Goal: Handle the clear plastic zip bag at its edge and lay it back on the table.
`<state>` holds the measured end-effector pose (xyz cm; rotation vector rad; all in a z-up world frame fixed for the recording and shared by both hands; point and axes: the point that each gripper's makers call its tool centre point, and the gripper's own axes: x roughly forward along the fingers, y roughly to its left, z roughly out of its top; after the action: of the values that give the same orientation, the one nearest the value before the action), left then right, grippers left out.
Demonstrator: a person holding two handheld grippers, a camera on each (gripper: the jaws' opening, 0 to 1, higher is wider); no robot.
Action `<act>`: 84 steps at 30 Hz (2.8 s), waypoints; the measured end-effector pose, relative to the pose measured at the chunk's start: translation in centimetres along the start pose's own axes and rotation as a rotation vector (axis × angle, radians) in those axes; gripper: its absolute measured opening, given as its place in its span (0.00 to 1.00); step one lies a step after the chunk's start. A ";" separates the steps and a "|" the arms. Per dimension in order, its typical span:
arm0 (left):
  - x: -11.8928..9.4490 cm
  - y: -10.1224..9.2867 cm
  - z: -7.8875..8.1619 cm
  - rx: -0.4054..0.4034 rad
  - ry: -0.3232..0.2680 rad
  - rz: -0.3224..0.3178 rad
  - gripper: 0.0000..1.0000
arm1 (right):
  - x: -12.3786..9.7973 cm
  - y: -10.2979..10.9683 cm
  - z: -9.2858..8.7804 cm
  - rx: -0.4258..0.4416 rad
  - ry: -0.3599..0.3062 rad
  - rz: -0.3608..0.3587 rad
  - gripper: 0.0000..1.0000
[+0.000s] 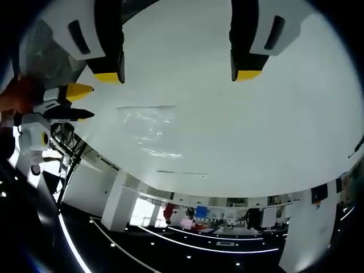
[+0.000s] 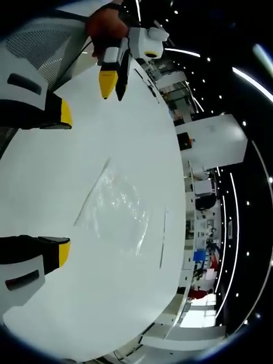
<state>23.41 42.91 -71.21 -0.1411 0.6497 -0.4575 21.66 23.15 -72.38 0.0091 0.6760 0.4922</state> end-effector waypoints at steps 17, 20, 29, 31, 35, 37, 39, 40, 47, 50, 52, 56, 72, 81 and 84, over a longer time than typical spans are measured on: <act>0.0 0.0 -0.2 -0.010 0.011 0.005 0.74 | 1.0 -0.3 -0.5 0.024 0.025 0.019 0.75; 0.0 0.0 -0.3 -0.010 0.013 0.006 0.74 | 1.5 -0.7 -0.9 0.018 0.033 0.016 0.74; 0.0 0.1 -0.4 -0.011 0.017 0.008 0.73 | 2.2 -1.8 -1.1 -0.016 0.056 -0.003 0.70; 0.0 0.0 -0.5 -0.011 0.018 0.007 0.73 | 2.3 -1.8 -1.1 -0.025 0.060 -0.001 0.70; 0.1 -0.2 -0.5 -0.010 0.021 0.004 0.73 | 2.8 -2.3 -1.1 -0.055 0.073 0.000 0.69; 0.1 -0.2 -0.5 -0.009 0.022 0.004 0.73 | 3.2 -2.6 -0.9 -0.073 0.079 0.001 0.68; 0.0 -0.2 -0.5 -0.009 0.021 0.005 0.73 | 3.2 -2.7 -0.8 -0.088 0.081 0.001 0.68; 0.0 -0.2 -0.5 -0.010 0.019 0.005 0.73 | 3.3 -2.8 -0.7 -0.095 0.083 0.002 0.68; 0.1 0.1 -0.5 -0.017 0.016 0.008 0.73 | 4.5 -4.0 0.3 -0.131 0.098 0.004 0.67; 0.1 0.0 -0.6 -0.022 0.019 0.002 0.73 | 5.0 -4.3 0.7 -0.146 0.102 0.008 0.67; 0.1 0.0 -0.6 -0.020 0.023 0.004 0.72 | 5.2 -4.3 0.9 -0.154 0.105 0.012 0.67; 0.0 0.0 -0.6 -0.021 0.022 0.004 0.72 | 5.9 -4.4 1.2 -0.181 0.112 0.022 0.67; 0.1 -0.1 -0.6 -0.027 0.021 -0.003 0.71 | 8.3 -5.1 2.4 -0.261 0.142 0.058 0.66; 0.0 -0.1 -0.6 -0.035 0.020 -0.004 0.70 | 9.3 -5.3 1.8 -0.298 0.179 0.090 0.63; 0.0 -0.2 -0.6 -0.042 0.021 -0.010 0.70 | 9.6 -5.6 1.9 -0.298 0.185 0.094 0.61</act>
<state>22.95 42.74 -71.64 -0.1791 0.6800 -0.4553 31.62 22.66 -77.56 -0.2893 0.7798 0.6859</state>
